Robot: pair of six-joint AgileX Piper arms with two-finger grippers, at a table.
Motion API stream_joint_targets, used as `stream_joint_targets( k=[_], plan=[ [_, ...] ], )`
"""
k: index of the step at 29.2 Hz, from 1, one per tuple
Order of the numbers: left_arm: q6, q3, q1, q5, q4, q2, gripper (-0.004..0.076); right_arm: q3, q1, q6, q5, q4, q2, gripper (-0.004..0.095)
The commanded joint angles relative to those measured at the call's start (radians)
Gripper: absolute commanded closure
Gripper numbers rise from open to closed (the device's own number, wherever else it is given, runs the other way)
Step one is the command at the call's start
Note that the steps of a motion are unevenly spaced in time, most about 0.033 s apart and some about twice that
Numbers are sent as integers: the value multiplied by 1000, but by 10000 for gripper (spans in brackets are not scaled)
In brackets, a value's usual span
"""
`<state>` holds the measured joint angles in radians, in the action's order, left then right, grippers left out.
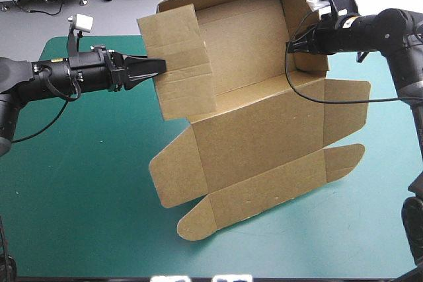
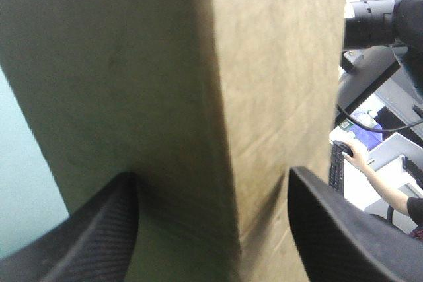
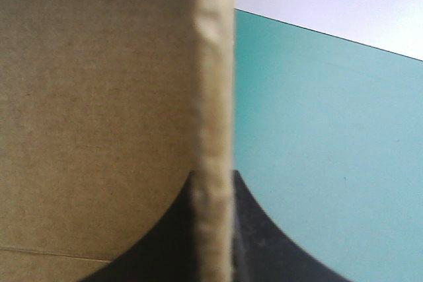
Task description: Fold the box
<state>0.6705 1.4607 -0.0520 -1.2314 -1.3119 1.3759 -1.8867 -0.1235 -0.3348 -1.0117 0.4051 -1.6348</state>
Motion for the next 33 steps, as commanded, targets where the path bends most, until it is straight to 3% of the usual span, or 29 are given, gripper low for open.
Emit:
stream_joint_targets(
  k=[1,7,16,23,33],
  plan=[
    [6,23,5,-53,-65,-33,253,-31,-2,18,71,62,30,931],
    [-2,23,5,16,-23,-33,254,-31,-30,42,88,57,30,931],
    [-44,23,5,128,88,-33,255,-31,-173,266,190,-184,18,931],
    [-100,23,5,254,258,-33,255,-31,-253,392,216,-293,-20,931],
    [-214,23,82,478,486,-33,280,-31,-261,471,231,-320,-51,931]
  ],
)
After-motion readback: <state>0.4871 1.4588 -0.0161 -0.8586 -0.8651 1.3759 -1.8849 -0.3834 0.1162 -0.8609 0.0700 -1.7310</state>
